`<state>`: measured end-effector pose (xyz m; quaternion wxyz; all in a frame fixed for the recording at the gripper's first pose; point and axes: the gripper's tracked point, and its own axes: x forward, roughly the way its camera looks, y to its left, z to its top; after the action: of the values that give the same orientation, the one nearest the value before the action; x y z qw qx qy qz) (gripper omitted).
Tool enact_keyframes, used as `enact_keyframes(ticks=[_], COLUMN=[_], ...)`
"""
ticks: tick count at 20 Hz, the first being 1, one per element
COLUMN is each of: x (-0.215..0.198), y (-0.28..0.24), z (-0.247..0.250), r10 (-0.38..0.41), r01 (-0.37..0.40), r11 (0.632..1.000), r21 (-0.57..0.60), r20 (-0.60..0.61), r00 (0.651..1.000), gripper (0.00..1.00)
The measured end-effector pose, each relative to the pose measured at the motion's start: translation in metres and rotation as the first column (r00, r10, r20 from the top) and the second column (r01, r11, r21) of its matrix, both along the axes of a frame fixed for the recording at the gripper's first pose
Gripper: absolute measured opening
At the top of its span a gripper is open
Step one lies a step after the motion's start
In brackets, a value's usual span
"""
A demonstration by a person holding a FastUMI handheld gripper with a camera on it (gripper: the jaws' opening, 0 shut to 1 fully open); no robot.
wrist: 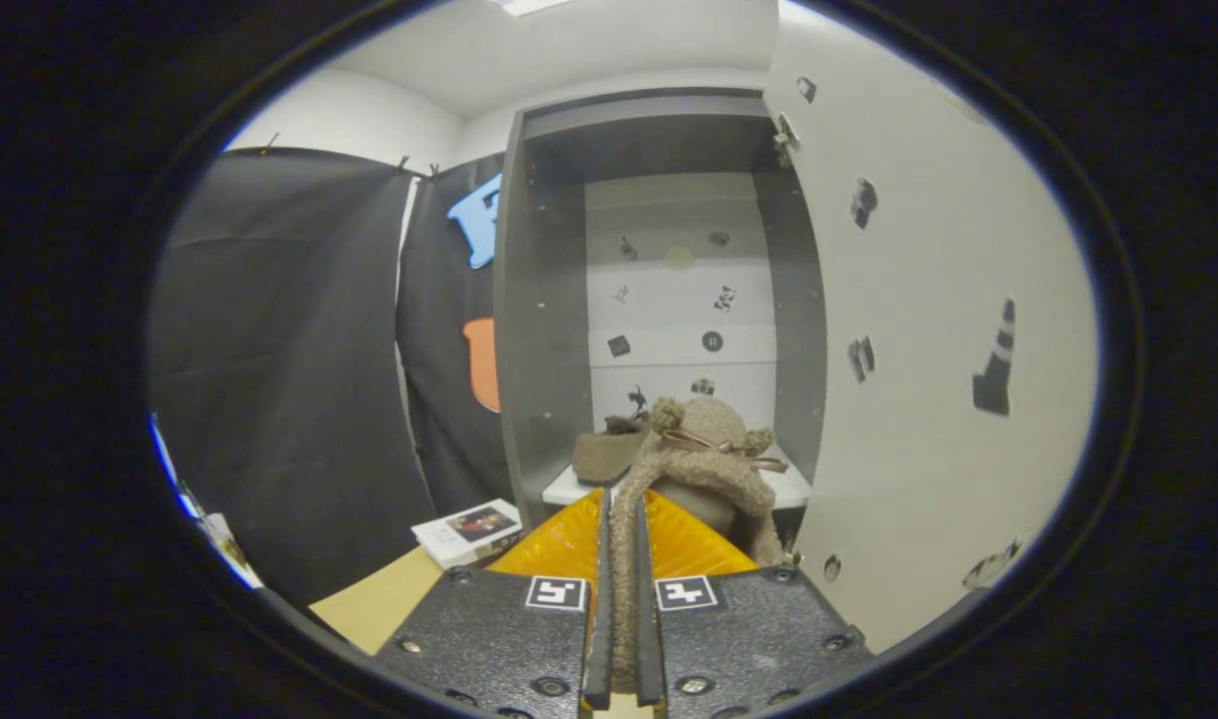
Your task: Open the shoe cabinet door, grab the shoes and put them into the shoe cabinet, then close the shoe cabinet door.
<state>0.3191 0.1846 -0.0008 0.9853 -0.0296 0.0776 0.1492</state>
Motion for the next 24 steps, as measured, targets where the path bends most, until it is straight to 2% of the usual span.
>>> enact_keyframes(ticks=[3, 7, 11, 14, 18, 20, 21, 23, 24], x=[0.055, 0.145, 0.222, 0.268, 0.301, 0.308, 0.31, 0.314, 0.316], y=[0.01, 0.011, 0.002, -0.017, -0.034, -0.041, -0.041, -0.029, -0.027], z=[0.021, 0.021, -0.004, -0.029, -0.059, -0.073, -0.082, -0.083, -0.089], r10=[-0.036, -0.093, -0.117, -0.193, -0.218, -0.225, -0.222, -0.173, -0.174], r01=[0.036, 0.092, 0.107, 0.168, 0.171, 0.163, 0.154, 0.122, 0.125], r11=[0.999, 0.995, 0.977, 0.935, 0.896, 0.893, 0.902, 0.947, 0.956], r21=[0.008, -0.045, -0.186, -0.311, -0.409, -0.419, -0.404, -0.296, -0.267], r20=[-0.004, -0.021, -0.043, -0.051, -0.071, -0.102, -0.128, -0.153, -0.171], r00=[0.999, 0.995, 0.992, 0.98, 0.973, 0.969, 0.967, 0.973, 0.97], gripper=[0.12, 0.12, 0.12, 0.12, 0.12, 0.12, 0.12, 0.13, 0.14])
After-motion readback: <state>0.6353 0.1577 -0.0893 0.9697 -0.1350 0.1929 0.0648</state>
